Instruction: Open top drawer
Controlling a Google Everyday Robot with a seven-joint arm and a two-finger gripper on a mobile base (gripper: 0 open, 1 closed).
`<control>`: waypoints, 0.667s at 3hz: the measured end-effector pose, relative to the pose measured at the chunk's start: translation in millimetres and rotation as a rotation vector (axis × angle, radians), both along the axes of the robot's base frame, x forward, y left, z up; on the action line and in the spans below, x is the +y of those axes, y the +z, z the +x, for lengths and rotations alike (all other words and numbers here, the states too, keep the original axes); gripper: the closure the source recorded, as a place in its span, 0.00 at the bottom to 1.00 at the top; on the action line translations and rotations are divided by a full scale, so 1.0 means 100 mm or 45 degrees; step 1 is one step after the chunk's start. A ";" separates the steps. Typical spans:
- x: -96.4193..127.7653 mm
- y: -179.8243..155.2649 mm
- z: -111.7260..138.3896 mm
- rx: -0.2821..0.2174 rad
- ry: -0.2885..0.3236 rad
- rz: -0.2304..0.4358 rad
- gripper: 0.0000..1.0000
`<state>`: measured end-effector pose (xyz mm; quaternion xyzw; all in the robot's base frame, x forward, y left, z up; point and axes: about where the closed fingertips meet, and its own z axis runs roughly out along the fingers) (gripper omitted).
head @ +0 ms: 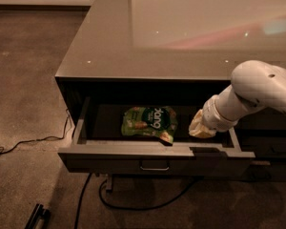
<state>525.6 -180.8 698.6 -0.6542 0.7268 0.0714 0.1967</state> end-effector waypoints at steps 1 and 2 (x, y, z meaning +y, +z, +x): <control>0.01 -0.11 0.07 0.027 0.008 0.002 1.00; 0.09 -0.30 0.14 0.090 0.041 0.003 1.00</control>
Offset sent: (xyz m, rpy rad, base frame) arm 0.0230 0.0191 -0.0521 0.0037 0.1305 0.0642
